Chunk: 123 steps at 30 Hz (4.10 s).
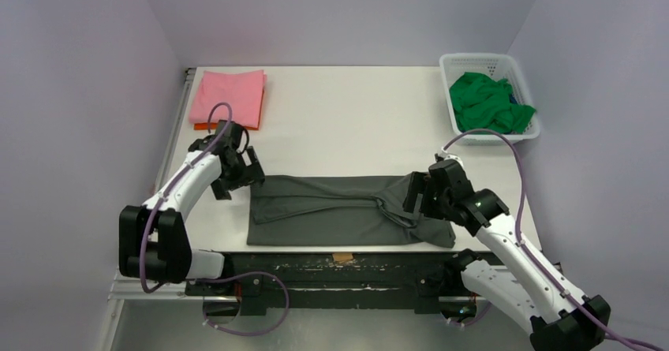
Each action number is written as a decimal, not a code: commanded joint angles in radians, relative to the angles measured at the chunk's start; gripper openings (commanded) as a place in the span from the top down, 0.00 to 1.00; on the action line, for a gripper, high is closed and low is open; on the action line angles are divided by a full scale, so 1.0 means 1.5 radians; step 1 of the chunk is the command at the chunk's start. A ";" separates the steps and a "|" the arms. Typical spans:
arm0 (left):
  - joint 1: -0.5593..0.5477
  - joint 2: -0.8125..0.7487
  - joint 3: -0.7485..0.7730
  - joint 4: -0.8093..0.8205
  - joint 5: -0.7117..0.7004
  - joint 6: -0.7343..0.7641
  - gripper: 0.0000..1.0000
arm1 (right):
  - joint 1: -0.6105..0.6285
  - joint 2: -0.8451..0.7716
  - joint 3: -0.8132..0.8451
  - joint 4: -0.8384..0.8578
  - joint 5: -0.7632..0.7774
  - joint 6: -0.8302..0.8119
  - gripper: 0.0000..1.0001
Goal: Fold and stack the t-shirts
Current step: Rotate the tshirt 90 degrees, then grab the bottom of the folded rectangular tshirt with both arms
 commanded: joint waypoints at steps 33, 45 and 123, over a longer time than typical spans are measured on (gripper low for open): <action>-0.223 0.136 -0.086 0.315 0.330 -0.161 0.00 | -0.142 0.746 0.277 0.512 -0.126 -0.060 0.14; -0.458 0.261 -0.007 0.417 0.336 -0.320 0.00 | -0.127 1.076 0.756 0.433 -0.385 -0.231 0.17; -0.577 -0.038 -0.123 0.340 0.212 -0.253 1.00 | 0.163 0.066 -0.150 0.276 -0.250 0.107 0.99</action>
